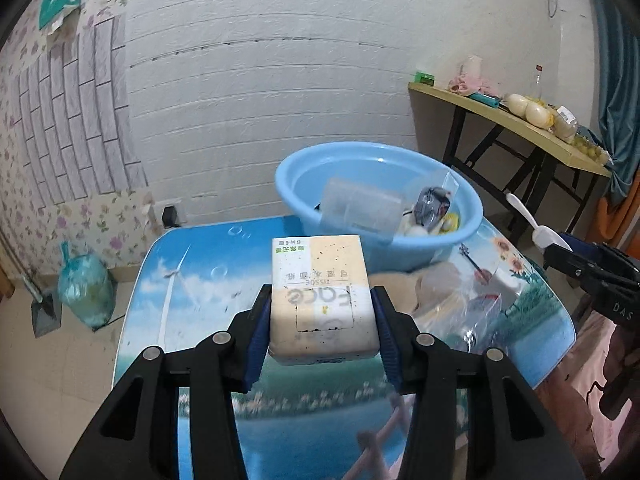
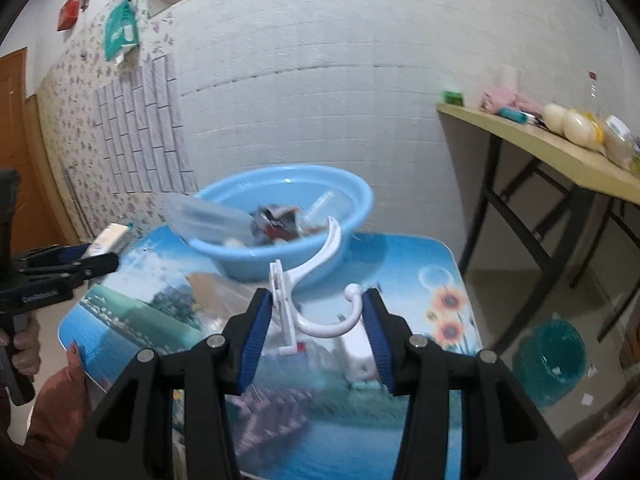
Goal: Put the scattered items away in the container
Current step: 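Carry the tissue pack and hook over the basin and open both grippers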
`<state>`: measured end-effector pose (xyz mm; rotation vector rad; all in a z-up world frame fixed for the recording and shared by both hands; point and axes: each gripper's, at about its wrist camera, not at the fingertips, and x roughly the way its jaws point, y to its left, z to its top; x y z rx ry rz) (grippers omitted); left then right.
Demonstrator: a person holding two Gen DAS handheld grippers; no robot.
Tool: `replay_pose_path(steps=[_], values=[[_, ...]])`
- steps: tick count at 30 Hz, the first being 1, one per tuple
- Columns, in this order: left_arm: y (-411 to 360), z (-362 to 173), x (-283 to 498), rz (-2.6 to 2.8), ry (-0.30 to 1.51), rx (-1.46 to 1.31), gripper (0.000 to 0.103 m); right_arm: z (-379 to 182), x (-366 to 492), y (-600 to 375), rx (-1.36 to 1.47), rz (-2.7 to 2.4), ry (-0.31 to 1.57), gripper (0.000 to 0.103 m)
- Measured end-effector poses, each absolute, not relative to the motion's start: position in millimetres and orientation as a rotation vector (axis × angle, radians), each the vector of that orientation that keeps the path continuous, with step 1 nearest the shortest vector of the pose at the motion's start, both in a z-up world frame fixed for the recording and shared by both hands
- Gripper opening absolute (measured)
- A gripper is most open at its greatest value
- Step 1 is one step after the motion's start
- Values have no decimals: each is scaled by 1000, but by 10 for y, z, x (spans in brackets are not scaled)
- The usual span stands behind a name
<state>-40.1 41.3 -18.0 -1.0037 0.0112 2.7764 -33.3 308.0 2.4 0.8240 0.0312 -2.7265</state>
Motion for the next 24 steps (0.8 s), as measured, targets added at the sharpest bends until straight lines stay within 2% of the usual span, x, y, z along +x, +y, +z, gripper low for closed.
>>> replay_pose_path(steps=[24], values=[[799,-195,-1307,2674,132,-992,47,-90,-1228,2717,880,-2626,91,46]])
